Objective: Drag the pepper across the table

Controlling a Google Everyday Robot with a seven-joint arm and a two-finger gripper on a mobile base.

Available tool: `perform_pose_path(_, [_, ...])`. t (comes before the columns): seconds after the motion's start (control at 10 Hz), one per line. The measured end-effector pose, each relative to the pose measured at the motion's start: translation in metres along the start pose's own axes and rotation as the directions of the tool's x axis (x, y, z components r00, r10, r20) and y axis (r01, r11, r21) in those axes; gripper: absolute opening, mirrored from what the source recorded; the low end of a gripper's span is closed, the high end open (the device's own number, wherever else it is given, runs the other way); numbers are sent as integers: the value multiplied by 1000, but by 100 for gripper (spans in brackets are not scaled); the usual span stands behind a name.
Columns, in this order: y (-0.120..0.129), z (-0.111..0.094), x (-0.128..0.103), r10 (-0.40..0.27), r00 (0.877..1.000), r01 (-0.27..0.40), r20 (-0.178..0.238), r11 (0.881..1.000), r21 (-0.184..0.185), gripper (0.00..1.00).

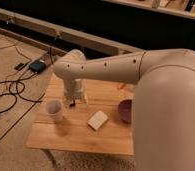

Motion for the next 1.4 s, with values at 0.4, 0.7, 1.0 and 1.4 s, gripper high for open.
perform_pose_path(0.4, [-39, -2, -52, 39, 999, -40, 29, 999, 5, 65])
perform_pose_path(0.7, [-75, -5, -93, 82, 994, -82, 66, 997, 4, 65])
perform_pose_path(1.0, [-112, 9, -126, 119, 990, -120, 82, 993, 15, 65])
perform_pose_path(1.4, [-149, 34, -160, 168, 980, -171, 103, 985, 25, 65])
